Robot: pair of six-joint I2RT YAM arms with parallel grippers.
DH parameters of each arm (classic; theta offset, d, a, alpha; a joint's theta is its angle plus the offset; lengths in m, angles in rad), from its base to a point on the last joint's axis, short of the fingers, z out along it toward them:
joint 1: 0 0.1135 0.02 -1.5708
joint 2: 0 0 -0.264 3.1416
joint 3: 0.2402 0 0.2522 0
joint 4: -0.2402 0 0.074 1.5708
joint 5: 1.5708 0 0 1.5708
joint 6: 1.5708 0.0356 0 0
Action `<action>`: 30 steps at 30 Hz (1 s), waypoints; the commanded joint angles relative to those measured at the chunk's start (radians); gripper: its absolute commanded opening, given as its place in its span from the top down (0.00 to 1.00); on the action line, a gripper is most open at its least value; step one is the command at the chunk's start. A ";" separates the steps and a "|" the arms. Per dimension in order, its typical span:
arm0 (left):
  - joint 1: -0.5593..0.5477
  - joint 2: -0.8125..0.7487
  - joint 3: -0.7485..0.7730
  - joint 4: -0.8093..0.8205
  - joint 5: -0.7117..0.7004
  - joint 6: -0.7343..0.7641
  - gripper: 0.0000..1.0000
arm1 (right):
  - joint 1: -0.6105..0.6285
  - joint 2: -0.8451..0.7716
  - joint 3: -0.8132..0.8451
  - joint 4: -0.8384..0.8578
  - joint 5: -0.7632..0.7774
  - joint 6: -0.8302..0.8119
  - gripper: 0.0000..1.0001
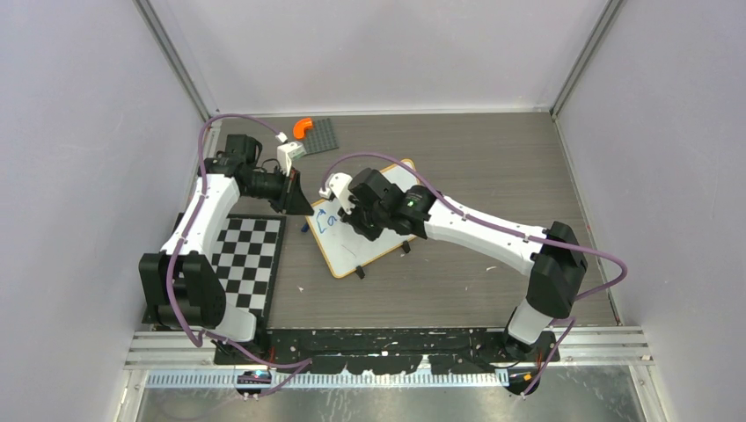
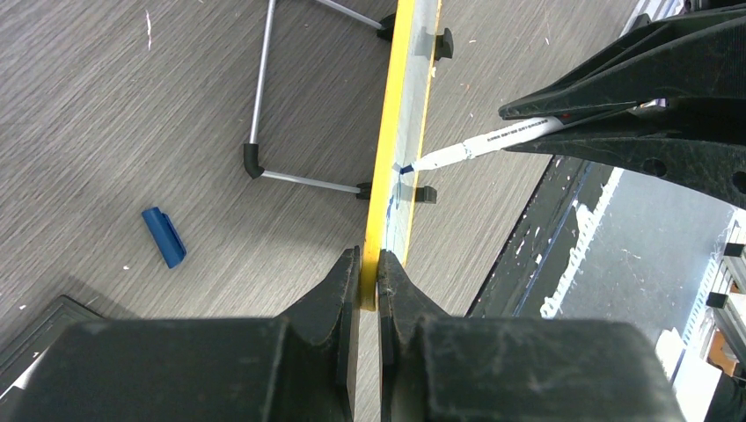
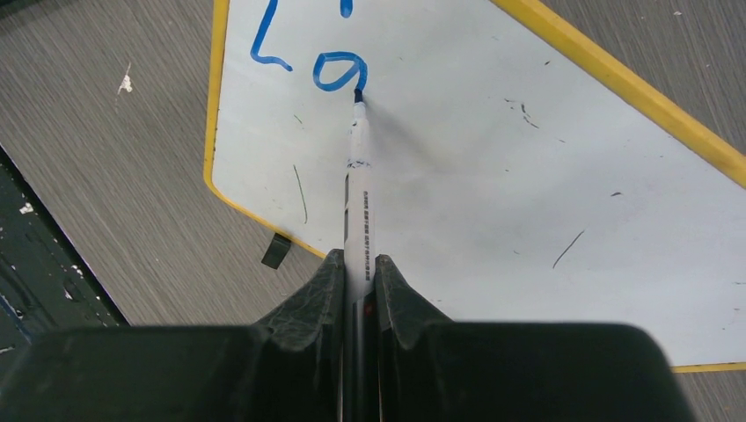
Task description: Write a sentence on the whiteboard
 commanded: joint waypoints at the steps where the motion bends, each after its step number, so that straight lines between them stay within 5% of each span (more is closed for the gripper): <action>1: -0.008 0.002 0.002 -0.014 0.005 0.010 1.00 | -0.028 -0.031 0.045 0.003 0.052 -0.018 1.00; 30: -0.008 -0.001 0.000 -0.017 0.004 0.012 1.00 | -0.028 -0.008 0.067 0.005 0.010 -0.006 1.00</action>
